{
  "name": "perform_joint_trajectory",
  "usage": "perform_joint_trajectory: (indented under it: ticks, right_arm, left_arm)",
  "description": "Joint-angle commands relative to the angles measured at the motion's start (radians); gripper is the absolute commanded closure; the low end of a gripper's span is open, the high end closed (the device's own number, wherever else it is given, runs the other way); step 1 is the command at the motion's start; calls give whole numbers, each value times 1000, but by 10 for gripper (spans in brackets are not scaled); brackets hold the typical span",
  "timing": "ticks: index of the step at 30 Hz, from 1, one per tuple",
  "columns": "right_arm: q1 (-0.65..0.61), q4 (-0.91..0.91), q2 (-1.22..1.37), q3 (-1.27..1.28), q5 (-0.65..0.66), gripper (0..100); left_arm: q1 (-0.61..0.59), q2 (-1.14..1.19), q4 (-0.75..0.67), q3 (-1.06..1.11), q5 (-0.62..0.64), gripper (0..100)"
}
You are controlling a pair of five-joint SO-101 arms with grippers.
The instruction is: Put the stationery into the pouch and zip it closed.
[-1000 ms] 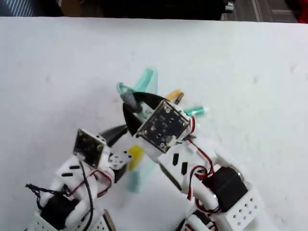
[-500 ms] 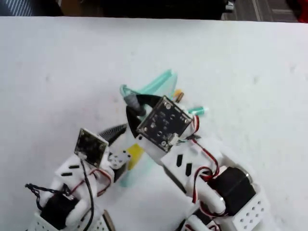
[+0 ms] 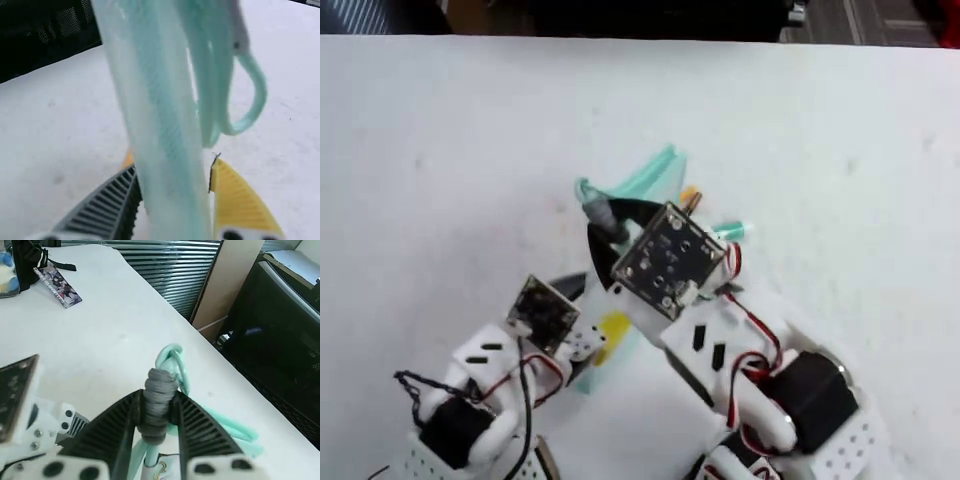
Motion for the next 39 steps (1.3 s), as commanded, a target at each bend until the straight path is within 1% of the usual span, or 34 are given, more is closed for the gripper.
perform_joint_trajectory:
  ticks: [1, 7, 10, 15, 17, 19, 20, 21, 24, 27, 29, 32, 35, 39]
  right_arm:
    - [-22, 74, 7, -61, -3, 981]
    - [-24, 147, 7, -123, -2, 981]
    - [-19, 143, 13, -161, -2, 981]
    - [-19, 133, 41, -238, -2, 981]
    - [-18, 148, 62, -245, -2, 981]
    - [-18, 156, 76, -245, 0, 981]
    - [-15, 156, 79, -245, 14, 981]
    - [2, 156, 81, -245, 43, 981]
    - [84, 151, 82, -247, 137, 981]
    - [209, 119, 90, -232, 173, 981]
    - [269, 82, 102, -216, 175, 981]
    - [308, 53, 127, -213, 175, 981]
    - [308, 39, 165, -213, 175, 981]
    - [328, 22, 222, -213, 176, 981]
  left_arm:
    - [-27, 13, -97, 5, -6, 805]
    - [-28, 13, -149, 3, -6, 849]
    - [-28, 12, -172, -28, -6, 870]
    - [-27, 12, -176, -87, -12, 873]
    - [-27, 15, -170, -80, -12, 910]
    - [-27, 13, -178, -46, -18, 986]
    - [-28, 13, -178, -32, -28, 977]
    - [-28, 13, -176, -23, -34, 967]
    - [-33, 13, -170, 0, -41, 979]
    - [-30, 13, -169, 20, -41, 977]
    - [-28, 12, -163, 21, -41, 977]
    - [-27, 12, -129, 17, -41, 977]
    - [-27, 12, -107, 12, -43, 977]
    - [-7, 12, -2, -51, -55, 977]
